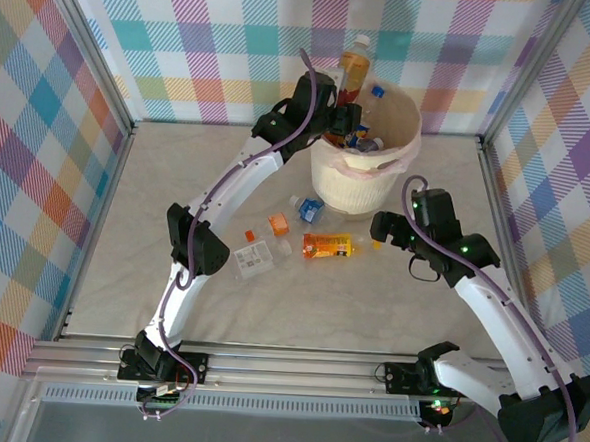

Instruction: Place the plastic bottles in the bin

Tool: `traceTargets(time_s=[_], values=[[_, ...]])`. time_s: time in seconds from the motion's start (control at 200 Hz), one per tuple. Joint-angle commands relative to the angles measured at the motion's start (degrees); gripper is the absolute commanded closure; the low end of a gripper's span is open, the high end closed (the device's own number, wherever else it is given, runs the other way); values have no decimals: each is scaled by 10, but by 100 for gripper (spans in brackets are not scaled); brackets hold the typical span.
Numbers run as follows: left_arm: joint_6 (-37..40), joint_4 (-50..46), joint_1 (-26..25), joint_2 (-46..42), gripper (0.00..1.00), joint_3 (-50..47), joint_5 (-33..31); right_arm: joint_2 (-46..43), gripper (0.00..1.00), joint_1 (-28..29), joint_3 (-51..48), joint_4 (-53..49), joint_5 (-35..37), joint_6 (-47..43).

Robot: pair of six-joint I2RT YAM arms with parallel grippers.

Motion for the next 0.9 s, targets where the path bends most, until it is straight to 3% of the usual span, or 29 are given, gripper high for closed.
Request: traceTargets(time_s=[0.0,0.22,0.53,0.68,0.895], values=[[-9,7,-6,12,39,15,29,-8,0,-3,-9,7,5,10],[-15,20,-15,31,39,44,48,1,0,-3,-9,10,3,11],[-15,12,-16,50,19,47,51,3,0,-3,-10,11,4,10],[-15,15,-16,45,1,50,52,1,0,-2,-13,11,7,11],[-10,18,-16,24,0,53,46,4,0,-2,-15,15,8,9]])
